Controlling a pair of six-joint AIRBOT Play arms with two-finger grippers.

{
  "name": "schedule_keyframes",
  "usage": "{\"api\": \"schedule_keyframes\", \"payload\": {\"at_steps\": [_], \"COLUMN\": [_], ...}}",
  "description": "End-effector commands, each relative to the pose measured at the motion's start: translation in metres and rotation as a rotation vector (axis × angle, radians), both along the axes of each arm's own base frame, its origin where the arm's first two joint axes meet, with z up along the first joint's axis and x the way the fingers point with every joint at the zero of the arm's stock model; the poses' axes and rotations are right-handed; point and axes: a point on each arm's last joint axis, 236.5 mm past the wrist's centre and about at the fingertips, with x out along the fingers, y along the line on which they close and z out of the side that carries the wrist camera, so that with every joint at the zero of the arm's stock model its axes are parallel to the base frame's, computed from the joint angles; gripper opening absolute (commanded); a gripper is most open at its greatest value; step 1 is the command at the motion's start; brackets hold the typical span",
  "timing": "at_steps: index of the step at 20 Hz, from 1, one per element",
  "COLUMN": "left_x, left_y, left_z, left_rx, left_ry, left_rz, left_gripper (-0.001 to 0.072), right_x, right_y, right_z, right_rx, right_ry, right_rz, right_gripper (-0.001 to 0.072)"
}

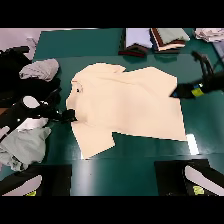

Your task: Fold the shirts.

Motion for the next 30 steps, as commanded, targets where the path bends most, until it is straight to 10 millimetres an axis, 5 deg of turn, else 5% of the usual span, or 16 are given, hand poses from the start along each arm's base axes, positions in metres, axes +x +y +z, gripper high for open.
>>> {"api": "schedule_keyframes", "payload": {"at_steps": [1,4,7,12,15,16,18,20,22,24,27,30], "left_x": [0.013,0.018,0.021,0.022,0.023,0.023,0.023,0.026,0.038,0.053,0.049,-0.007], "left_y": [0.001,0.002,0.002,0.002,0.002,0.002,0.002,0.001,0.001,0.008,0.022,0.036], "left_z": [0.035,0.046,0.046,0.047,0.047,0.047,0.047,0.054,0.089,0.162,0.312,0.469], "left_rx": [0.018,0.016,0.017,0.017,0.014,0.014,0.015,0.013,0.009,0.026,0.058,0.058], "left_ry": [-0.112,-0.159,-0.167,-0.171,-0.174,-0.174,-0.175,-0.187,-0.283,-0.469,-0.844,-1.226], "left_rz": [-0.039,-0.028,-0.022,-0.019,-0.015,-0.016,-0.016,-0.018,-0.019,0.000,0.028,0.068], "left_gripper": [0.0026,0.0027,0.0027,0.0027,0.0027,0.0027,0.0026,0.0026,0.0026,0.0026,0.0026,0.0026], "right_x": [-0.063,-0.114,-0.147,-0.159,-0.143,-0.136,-0.125,-0.112,-0.089,-0.055,-0.013,-0.014], "right_y": [-0.070,-0.104,-0.104,-0.081,-0.056,-0.049,-0.040,-0.031,-0.028,-0.027,-0.025,-0.023], "right_z": [-0.058,-0.098,-0.126,-0.150,-0.153,-0.153,-0.150,-0.137,-0.103,-0.043,0.091,0.239], "right_rx": [-0.086,-0.006,0.106,0.179,0.198,0.184,0.119,0.065,0.014,-0.043,-0.137,-0.225], "right_ry": [0.198,0.343,0.457,0.552,0.535,0.509,0.445,0.349,0.212,0.009,-0.383,-0.777], "right_rz": [-0.186,-0.410,-0.504,-0.477,-0.397,-0.366,-0.290,-0.225,-0.165,-0.119,-0.078,-0.091], "right_gripper": [0.0385,0.0388,0.0390,0.0389,0.0385,0.0327,0.0043,0.0016,0.0016,0.0016,0.0016,0.0016]}}
